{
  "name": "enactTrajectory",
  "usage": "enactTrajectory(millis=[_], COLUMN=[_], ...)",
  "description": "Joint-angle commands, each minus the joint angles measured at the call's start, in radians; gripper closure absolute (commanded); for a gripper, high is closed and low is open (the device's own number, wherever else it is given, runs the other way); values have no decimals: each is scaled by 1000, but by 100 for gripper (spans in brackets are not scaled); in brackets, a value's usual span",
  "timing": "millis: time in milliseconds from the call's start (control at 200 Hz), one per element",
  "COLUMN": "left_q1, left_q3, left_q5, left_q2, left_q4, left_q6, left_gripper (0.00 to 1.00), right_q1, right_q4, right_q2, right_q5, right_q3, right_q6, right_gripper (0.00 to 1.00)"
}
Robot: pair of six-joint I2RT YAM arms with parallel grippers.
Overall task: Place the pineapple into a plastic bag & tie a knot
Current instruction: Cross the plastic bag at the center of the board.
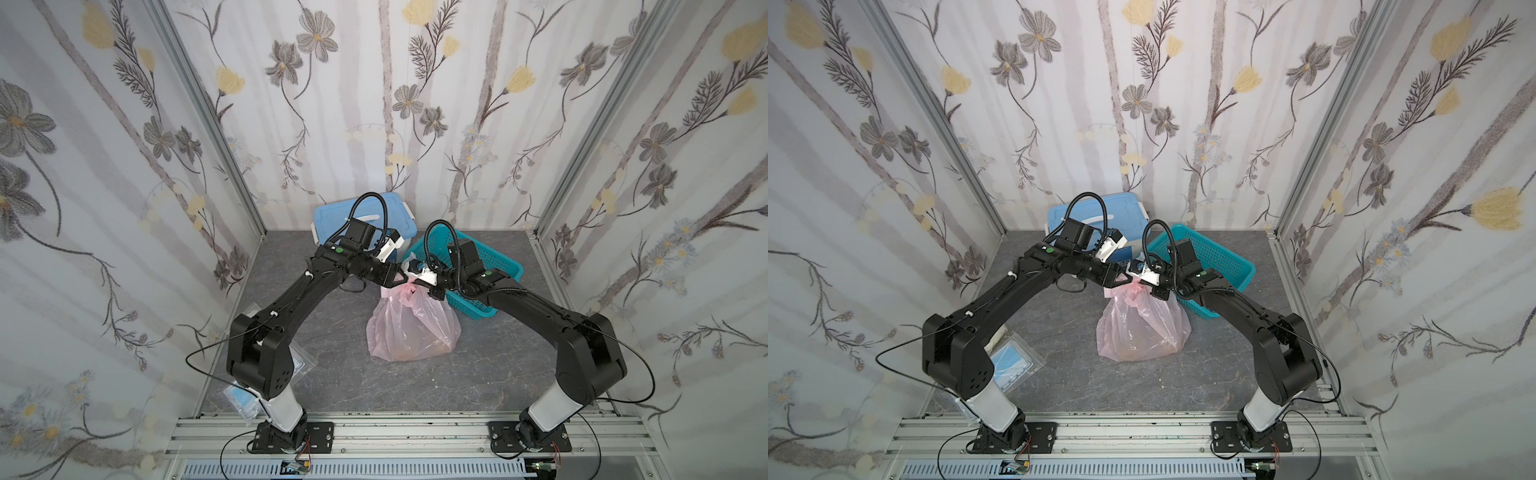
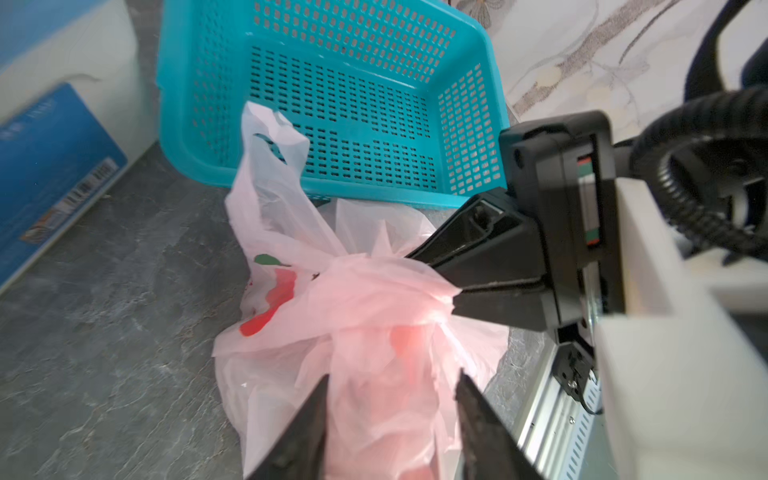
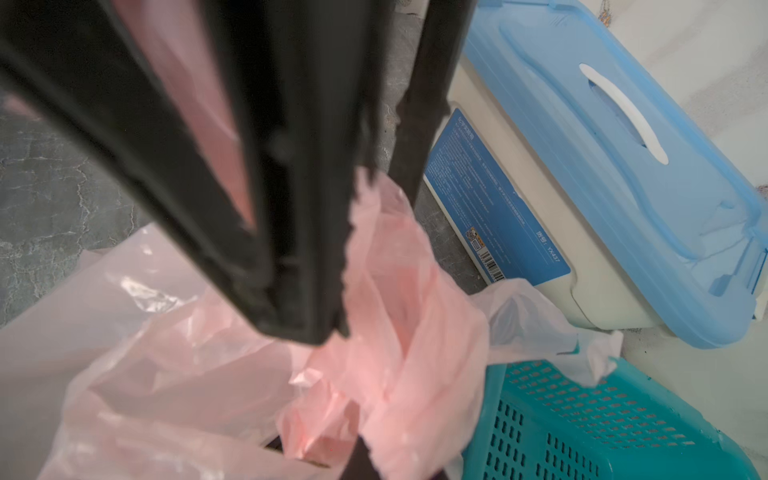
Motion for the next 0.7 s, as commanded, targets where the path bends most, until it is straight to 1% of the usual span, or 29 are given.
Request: enactTrajectory(millis=[0,115,165,220,300,515,575,599,649,694], left_q1=[13,17,18,17,17,19,19,19,19,19], left_q3=[-100,-209,-257,-279,-267,-157,-130,-119,-100,-90], left_q5=[-86,-83,-79,-63,-28,28,24,15,10,18], left_q2=[-108,-215,-241,-263,-262,-193,-167,-152,-124,-104], left_q4=[135,146,143,137,117,43,2,-19,-60,-87], left_q6=[-21,-7,-1,0,-3,-41,-39,-34,-19,-12], left_gripper=[30,20,17,14,11,3,3,5,11,19], right_q1=[6,12,16,20,31,73,81,84,91,95], right_q4=[80,81,77,77,80,143,167,174,193,214], right_q2=[-26,-42,-48,-53,-62,-91,-102,-107,-119,-132], right_q5=[-64,-81,-79,-74,-55,45,70,78,90,101], right_q3=[-23,-28,-27,-25,-28,-67,-81,-87,-103,-119], right_q6=[38,43,42,39,33,21,32,37,50,64], right_gripper=[100,100,100,100,100,100,100,100,100,100])
